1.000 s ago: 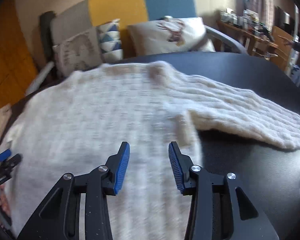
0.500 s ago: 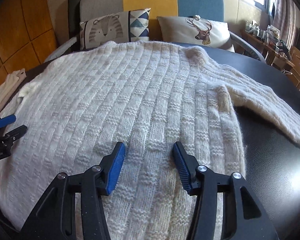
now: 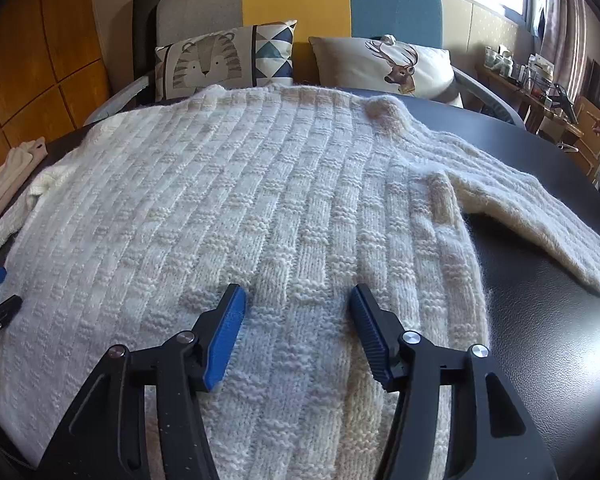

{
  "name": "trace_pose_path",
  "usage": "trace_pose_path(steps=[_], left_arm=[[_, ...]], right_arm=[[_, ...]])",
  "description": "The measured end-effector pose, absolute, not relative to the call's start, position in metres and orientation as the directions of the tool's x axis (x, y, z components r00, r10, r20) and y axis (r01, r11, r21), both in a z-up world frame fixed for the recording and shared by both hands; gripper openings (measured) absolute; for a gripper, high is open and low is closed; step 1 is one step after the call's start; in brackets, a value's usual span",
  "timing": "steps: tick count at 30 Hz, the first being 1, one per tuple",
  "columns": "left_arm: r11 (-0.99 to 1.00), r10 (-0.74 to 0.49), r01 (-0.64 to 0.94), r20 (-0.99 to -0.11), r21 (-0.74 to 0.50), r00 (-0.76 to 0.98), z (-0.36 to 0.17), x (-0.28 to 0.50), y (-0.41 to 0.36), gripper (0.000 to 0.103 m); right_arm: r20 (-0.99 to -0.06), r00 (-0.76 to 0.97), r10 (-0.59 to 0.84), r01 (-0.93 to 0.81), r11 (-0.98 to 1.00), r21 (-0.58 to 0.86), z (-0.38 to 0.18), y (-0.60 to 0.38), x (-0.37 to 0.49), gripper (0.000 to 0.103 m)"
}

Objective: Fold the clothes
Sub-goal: 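Pull the right gripper back over the sweater body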

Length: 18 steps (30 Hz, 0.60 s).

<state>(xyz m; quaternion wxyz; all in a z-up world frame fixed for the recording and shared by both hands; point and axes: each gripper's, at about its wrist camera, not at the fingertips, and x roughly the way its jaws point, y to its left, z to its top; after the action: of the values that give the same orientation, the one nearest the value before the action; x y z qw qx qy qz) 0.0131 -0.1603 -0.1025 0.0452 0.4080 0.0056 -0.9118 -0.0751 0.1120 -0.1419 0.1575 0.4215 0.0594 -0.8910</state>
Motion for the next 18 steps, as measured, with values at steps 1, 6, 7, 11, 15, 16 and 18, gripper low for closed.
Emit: trace_pose_path(steps=[1,6,7,11,15,16,18], left_arm=[[-0.996,-0.078,0.084,-0.741,0.030,-0.666,-0.103,0.015,-0.160,0.083],[-0.997,-0.072,0.078,-0.730,0.025,-0.679,-0.104,0.022,-0.160,0.083],[-0.997,-0.070,0.078,-0.730,0.023,-0.680,-0.104,0.022,-0.160,0.083],[-0.997,-0.068,0.077,-0.728,0.021,-0.683,-0.104,0.021,-0.160,0.083],[-0.997,-0.062,0.076,-0.725,0.014,-0.686,-0.105,0.021,-0.161,0.083],[-0.997,-0.061,0.075,-0.724,0.013,-0.687,-0.105,0.022,-0.161,0.083],[-0.997,-0.059,0.074,-0.723,0.011,-0.688,-0.105,0.022,-0.161,0.083]], right_arm=[[-0.774,-0.591,-0.228,0.330,-0.944,0.025,-0.142,0.112,-0.076,0.059],[-0.819,-0.540,-0.196,0.249,-0.966,0.067,-0.127,0.107,-0.081,0.059],[-0.803,-0.544,-0.243,0.262,-0.958,0.112,-0.121,0.102,-0.075,0.060],[-0.779,-0.516,-0.357,0.388,-0.908,0.159,-0.111,0.057,-0.051,0.060],[-0.793,-0.450,-0.410,0.507,-0.849,0.152,-0.124,0.011,-0.031,0.060],[-0.799,-0.437,-0.414,0.526,-0.838,0.146,-0.128,0.002,-0.027,0.060],[-0.801,-0.452,-0.393,0.547,-0.831,0.100,-0.131,-0.006,-0.018,0.060]])
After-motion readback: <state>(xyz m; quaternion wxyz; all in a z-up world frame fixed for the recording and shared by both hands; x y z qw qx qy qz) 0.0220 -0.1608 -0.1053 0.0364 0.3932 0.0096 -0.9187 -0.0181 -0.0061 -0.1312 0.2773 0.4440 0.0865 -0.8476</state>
